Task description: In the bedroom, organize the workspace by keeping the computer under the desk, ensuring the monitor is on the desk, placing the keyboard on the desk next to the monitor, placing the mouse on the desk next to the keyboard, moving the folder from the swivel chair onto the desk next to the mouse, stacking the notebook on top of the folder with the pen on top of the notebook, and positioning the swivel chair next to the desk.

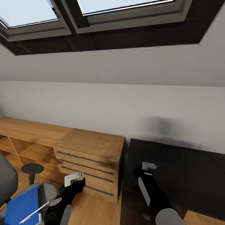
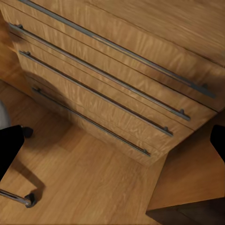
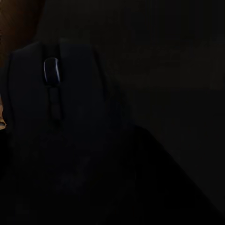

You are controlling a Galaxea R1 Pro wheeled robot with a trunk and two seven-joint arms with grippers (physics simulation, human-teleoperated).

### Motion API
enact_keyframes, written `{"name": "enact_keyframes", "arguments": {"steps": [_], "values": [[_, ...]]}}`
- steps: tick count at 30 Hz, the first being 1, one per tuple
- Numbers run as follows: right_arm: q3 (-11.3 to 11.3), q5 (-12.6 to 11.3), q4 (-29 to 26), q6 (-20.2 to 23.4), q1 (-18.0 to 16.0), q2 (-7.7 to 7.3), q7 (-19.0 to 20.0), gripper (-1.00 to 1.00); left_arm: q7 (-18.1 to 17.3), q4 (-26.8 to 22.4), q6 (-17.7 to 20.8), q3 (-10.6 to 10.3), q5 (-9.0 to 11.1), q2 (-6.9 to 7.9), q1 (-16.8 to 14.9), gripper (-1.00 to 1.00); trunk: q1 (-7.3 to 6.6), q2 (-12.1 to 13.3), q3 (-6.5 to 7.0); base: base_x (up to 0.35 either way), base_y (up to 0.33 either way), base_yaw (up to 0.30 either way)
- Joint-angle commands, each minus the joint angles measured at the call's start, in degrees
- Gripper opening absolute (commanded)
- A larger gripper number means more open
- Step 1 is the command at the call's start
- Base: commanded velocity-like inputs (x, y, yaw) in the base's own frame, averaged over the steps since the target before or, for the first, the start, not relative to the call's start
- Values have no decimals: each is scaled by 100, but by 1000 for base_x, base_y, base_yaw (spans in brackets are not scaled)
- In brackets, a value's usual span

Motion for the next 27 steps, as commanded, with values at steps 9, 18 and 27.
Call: {"name": "enact_keyframes", "arguments": {"steps": [9,18,27], "values": [[67,-47,221,366,-6,4,99,-100,52,-15,12,-7,60,1,-4,100,2,-5,-8,169,68,0],[71,-130,273,697,-8,4,167,-100,45,-67,20,-12,60,-2,-4,100,2,-5,-8,18,8,0],[64,-273,278,816,-9,-10,174,-100,68,-186,12,-11,60,-16,-4,100,134,-246,-115,1,0,0]]}}
